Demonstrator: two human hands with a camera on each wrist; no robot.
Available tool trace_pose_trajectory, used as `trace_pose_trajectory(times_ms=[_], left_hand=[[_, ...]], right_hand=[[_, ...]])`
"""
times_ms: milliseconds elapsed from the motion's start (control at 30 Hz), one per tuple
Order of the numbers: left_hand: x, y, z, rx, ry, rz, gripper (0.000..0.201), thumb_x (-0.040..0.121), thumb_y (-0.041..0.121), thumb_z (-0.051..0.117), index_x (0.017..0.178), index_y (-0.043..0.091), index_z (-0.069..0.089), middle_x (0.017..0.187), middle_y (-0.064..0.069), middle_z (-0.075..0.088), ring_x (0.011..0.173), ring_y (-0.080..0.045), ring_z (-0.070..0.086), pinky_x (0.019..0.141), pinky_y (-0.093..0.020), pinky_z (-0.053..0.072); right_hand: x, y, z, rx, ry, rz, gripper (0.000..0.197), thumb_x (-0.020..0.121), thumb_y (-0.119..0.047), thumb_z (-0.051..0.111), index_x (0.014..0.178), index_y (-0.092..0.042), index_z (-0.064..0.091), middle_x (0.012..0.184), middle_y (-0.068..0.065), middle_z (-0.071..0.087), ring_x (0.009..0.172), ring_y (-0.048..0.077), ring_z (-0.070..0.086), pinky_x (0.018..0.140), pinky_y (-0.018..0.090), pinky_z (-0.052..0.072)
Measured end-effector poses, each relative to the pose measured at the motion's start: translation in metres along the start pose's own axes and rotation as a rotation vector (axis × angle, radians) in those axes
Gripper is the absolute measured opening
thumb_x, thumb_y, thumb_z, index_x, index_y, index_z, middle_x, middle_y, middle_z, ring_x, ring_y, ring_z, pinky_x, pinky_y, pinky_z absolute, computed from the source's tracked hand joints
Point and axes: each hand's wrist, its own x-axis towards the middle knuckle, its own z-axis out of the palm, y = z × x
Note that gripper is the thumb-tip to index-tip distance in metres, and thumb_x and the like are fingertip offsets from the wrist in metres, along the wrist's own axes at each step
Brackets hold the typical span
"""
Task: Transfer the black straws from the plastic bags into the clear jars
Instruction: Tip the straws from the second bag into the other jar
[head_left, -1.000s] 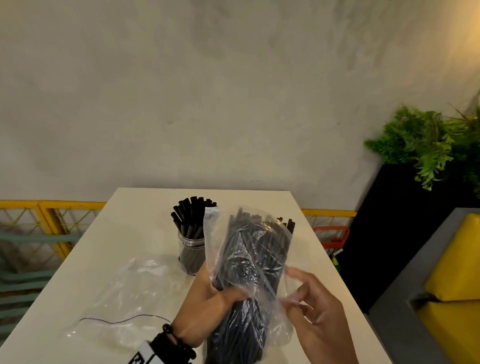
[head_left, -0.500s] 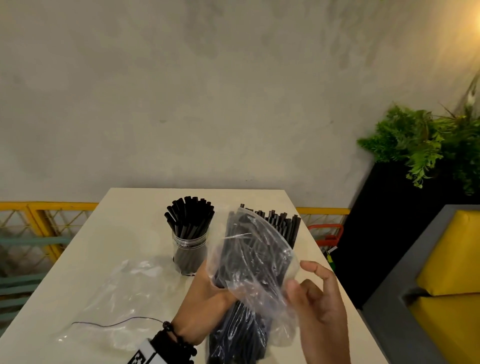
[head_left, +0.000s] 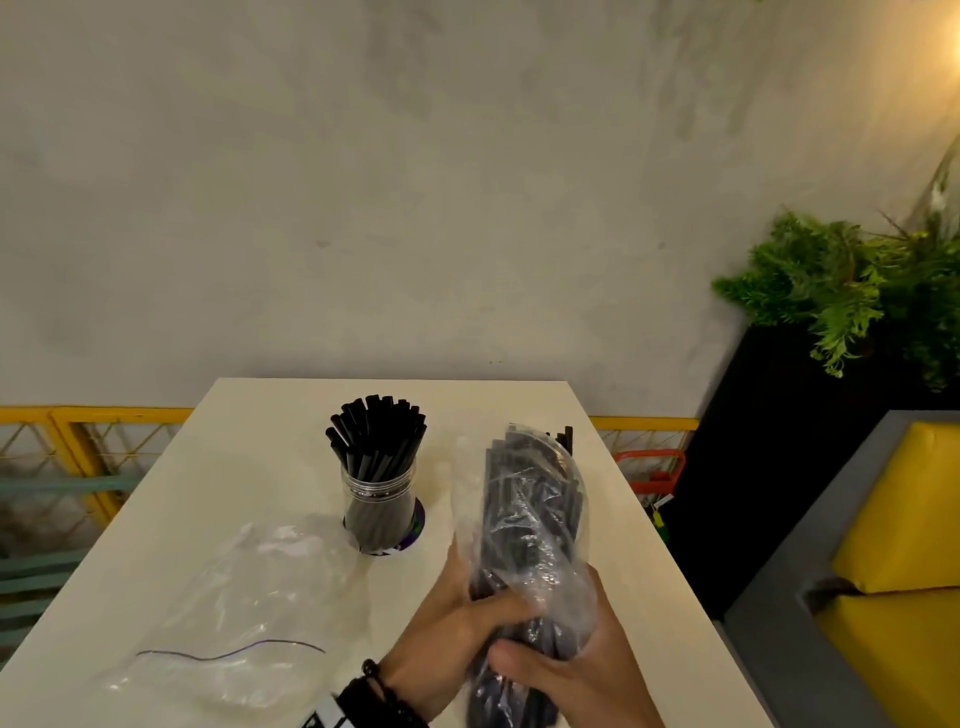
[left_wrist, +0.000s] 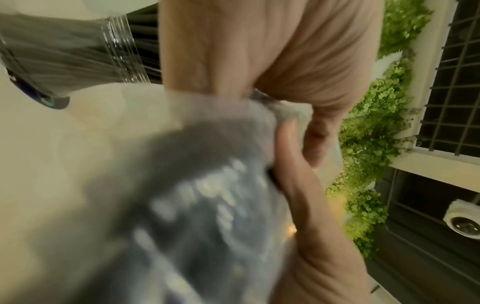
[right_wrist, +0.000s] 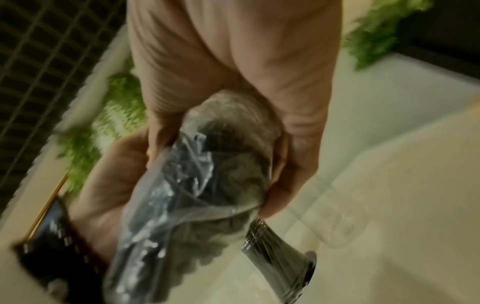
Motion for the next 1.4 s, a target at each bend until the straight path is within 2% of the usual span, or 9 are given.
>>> trace_pose_trajectory(times_ms=[133, 367, 533, 633, 867, 933, 1100, 1300, 1400], left_hand=[[0.003, 0.013, -0.003, -0.212, 0.007, 0.054, 0.074, 0.083, 0.041, 0.075, 0.144, 0.01, 0.048, 0.139, -0.014, 0.064, 0.132, -0.031, 0.058, 0.11, -0.051, 0.044], [0.013, 0.019, 0.014, -0.15, 0.582, 0.473, 0.035, 0.075, 0.037, 0.073, 0.079, 0.006, 0.059, 0.09, -0.002, 0.072, 0.096, -0.027, 0.066, 0.099, -0.071, 0.048], [0.011, 0.008, -0.001, 0.162, 0.537, 0.661, 0.022, 0.094, 0.031, 0.07, 0.116, 0.034, 0.071, 0.105, -0.002, 0.071, 0.1, -0.026, 0.068, 0.092, -0.054, 0.056], [0.004, 0.003, -0.003, 0.511, 0.38, 0.79, 0.021, 0.092, 0.024, 0.058, 0.096, 0.03, 0.078, 0.095, 0.006, 0.06, 0.081, -0.007, 0.066, 0.066, -0.028, 0.062], [-0.006, -0.009, 0.007, 0.381, 0.389, 0.498, 0.06, 0.068, 0.043, 0.085, 0.122, 0.045, 0.058, 0.115, 0.024, 0.069, 0.108, -0.003, 0.069, 0.075, -0.024, 0.061], [-0.002, -0.014, 0.0, 0.647, 0.462, 0.6, 0.052, 0.075, 0.051, 0.079, 0.125, 0.049, 0.062, 0.111, 0.026, 0.064, 0.105, -0.004, 0.066, 0.071, -0.028, 0.062], [0.004, -0.024, -0.003, 0.872, 0.435, 0.792, 0.011, 0.092, 0.036, 0.064, 0.087, 0.037, 0.074, 0.094, 0.003, 0.055, 0.094, -0.007, 0.053, 0.067, -0.026, 0.057], [-0.003, -0.026, -0.011, 0.8, 0.211, 0.69, 0.009, 0.094, 0.037, 0.062, 0.092, 0.032, 0.07, 0.106, 0.016, 0.056, 0.1, -0.016, 0.064, 0.076, -0.034, 0.059], [0.002, -0.031, -0.021, 0.91, 0.343, 0.712, 0.005, 0.093, 0.033, 0.059, 0.09, 0.033, 0.063, 0.102, 0.017, 0.058, 0.096, -0.008, 0.064, 0.071, -0.026, 0.058]], right_hand=[[-0.002, -0.003, -0.006, -0.11, 0.154, 0.0, 0.085, 0.056, 0.012, 0.088, 0.123, -0.028, 0.056, 0.109, -0.008, 0.077, 0.098, 0.016, 0.075, 0.073, 0.017, 0.058], [0.0, -0.001, 0.005, -0.116, 0.175, -0.022, 0.087, 0.045, 0.001, 0.096, 0.115, -0.032, 0.056, 0.099, -0.026, 0.075, 0.094, -0.004, 0.071, 0.072, 0.007, 0.053], [0.002, 0.004, -0.004, -0.064, 0.201, 0.017, 0.077, 0.044, -0.013, 0.092, 0.116, -0.013, 0.065, 0.103, -0.003, 0.077, 0.1, 0.019, 0.072, 0.082, 0.035, 0.058], [0.006, 0.003, -0.004, 0.012, 0.165, -0.021, 0.061, 0.052, -0.008, 0.089, 0.109, -0.007, 0.066, 0.102, 0.011, 0.076, 0.101, 0.032, 0.071, 0.081, 0.045, 0.058], [0.022, 0.022, -0.003, -0.361, 0.369, -0.061, 0.064, 0.048, -0.045, 0.095, 0.104, -0.05, 0.062, 0.105, -0.018, 0.063, 0.089, -0.016, 0.061, 0.08, 0.006, 0.044], [0.017, 0.025, -0.003, -0.453, 0.385, -0.139, 0.083, 0.064, -0.027, 0.091, 0.127, -0.061, 0.047, 0.117, -0.024, 0.063, 0.099, -0.014, 0.062, 0.082, 0.004, 0.046], [0.007, 0.026, -0.006, -0.461, 0.378, -0.017, 0.064, 0.064, -0.014, 0.09, 0.118, -0.017, 0.056, 0.099, -0.032, 0.069, 0.089, -0.01, 0.068, 0.071, 0.008, 0.052], [0.005, 0.015, -0.031, -0.188, 0.204, 0.055, 0.08, 0.055, -0.017, 0.091, 0.126, -0.016, 0.055, 0.118, 0.008, 0.072, 0.103, 0.018, 0.072, 0.086, 0.036, 0.059], [0.005, 0.009, -0.02, 0.13, 0.127, 0.137, 0.078, 0.044, 0.012, 0.071, 0.113, -0.021, 0.056, 0.106, 0.014, 0.071, 0.084, 0.024, 0.076, 0.061, 0.04, 0.06]])
